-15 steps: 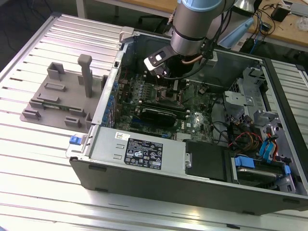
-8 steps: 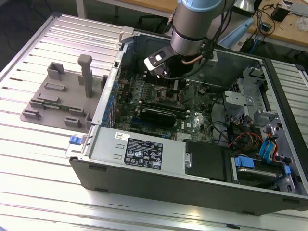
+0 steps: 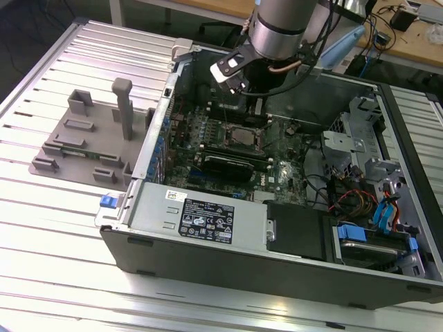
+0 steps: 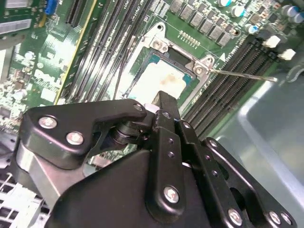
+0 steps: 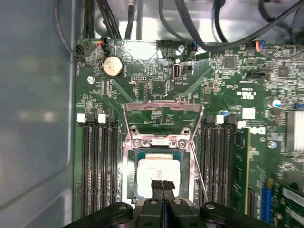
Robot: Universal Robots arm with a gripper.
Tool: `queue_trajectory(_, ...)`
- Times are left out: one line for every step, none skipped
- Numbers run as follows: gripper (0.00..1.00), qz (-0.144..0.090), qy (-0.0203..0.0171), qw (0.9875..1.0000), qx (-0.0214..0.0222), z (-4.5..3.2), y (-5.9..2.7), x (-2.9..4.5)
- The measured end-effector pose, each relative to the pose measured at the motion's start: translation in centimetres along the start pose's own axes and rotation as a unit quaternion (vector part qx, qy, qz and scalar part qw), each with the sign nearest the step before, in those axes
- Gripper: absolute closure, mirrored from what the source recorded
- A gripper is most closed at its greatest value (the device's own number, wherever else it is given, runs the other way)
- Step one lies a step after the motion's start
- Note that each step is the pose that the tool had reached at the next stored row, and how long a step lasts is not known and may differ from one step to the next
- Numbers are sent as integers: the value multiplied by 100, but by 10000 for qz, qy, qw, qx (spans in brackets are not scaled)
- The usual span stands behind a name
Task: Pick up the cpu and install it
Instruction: 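Place the cpu into insertion slot, then close the cpu cover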
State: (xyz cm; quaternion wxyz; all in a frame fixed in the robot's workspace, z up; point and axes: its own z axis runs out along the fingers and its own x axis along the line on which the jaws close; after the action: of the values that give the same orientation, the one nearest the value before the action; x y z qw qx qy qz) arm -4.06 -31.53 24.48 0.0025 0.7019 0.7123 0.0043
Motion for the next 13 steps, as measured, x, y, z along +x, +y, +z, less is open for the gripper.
queue_trajectory(89,0,-1,10000,0,-62,0,0)
queue_trajectory(89,0,0,10000,0,-99,1,0)
queue_trajectory(89,0,-1,10000,0,-109,1,0)
queue_trajectory(89,0,1,10000,0,-111,1,0)
queue_trajectory(89,0,2,10000,-1,-111,1,1)
queue_trajectory(89,0,0,10000,0,-112,1,0)
queue_trajectory(89,0,0,10000,0,-113,1,0)
queue_trajectory(89,0,0,10000,0,-115,1,0)
queue_trajectory(89,0,0,10000,0,-116,1,0)
queue_trajectory(89,0,0,10000,0,-117,1,0)
queue_trajectory(89,0,0,10000,0,-120,1,0)
queue_trajectory(89,0,0,10000,0,-122,1,0)
queue_trajectory(89,0,0,10000,0,-123,1,0)
